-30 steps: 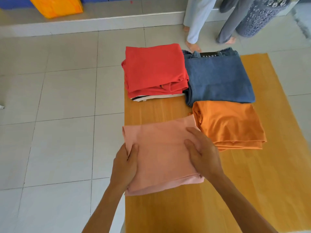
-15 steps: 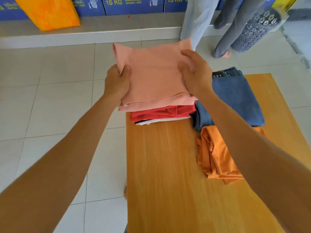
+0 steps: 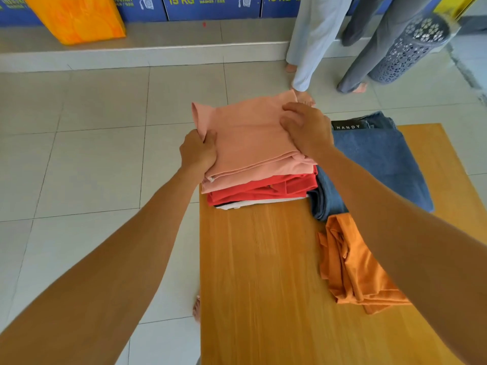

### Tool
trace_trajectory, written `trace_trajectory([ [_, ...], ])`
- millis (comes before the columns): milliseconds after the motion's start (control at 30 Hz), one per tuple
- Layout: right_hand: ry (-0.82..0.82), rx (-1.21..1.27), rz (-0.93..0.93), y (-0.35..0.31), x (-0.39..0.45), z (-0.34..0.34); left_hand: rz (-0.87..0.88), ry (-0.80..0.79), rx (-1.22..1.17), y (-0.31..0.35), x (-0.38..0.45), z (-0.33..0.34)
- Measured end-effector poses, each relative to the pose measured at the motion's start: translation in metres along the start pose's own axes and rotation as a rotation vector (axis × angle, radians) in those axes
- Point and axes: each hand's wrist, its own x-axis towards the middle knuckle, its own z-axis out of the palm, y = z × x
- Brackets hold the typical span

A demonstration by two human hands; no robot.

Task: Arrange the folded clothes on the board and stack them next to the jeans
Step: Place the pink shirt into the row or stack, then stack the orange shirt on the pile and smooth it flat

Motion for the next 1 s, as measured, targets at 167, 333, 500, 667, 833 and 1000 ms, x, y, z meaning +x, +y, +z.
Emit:
trace_trajectory([
  [167, -0.023, -0.102, 0.019, -0.002, -0.012, 0.0, -0.011, 0.026, 0.062, 0.004, -0.004, -0.004],
  [333, -0.013, -0.139, -0.021, 0.001, -0.055, -0.007, 0.004, -0.011, 0.199, -0.004, -0.016, -0.013],
  [500, 0.084, -0.007, 0.017, 0.017, -0.114, -0.017, -0.089, 0.011, 0.164, -0.008, -0.047, -0.029],
  [667, 0.156, 0.066, 0.118, 0.046, -0.173, -0.037, 0.117, 0.286, 0.088, -0.012, -0.12, -0.029],
  [833, 0.277, 0.092, 0.159, 0.071, -0.221, -0.062, 0.219, 0.132, 0.018, -0.011, -0.201, 0.007],
  [1000, 0.353, 0.102, 0.22, 0.102, -0.252, -0.09, 0.156, -0.349, 0.134, -0.016, -0.26, 0.074],
])
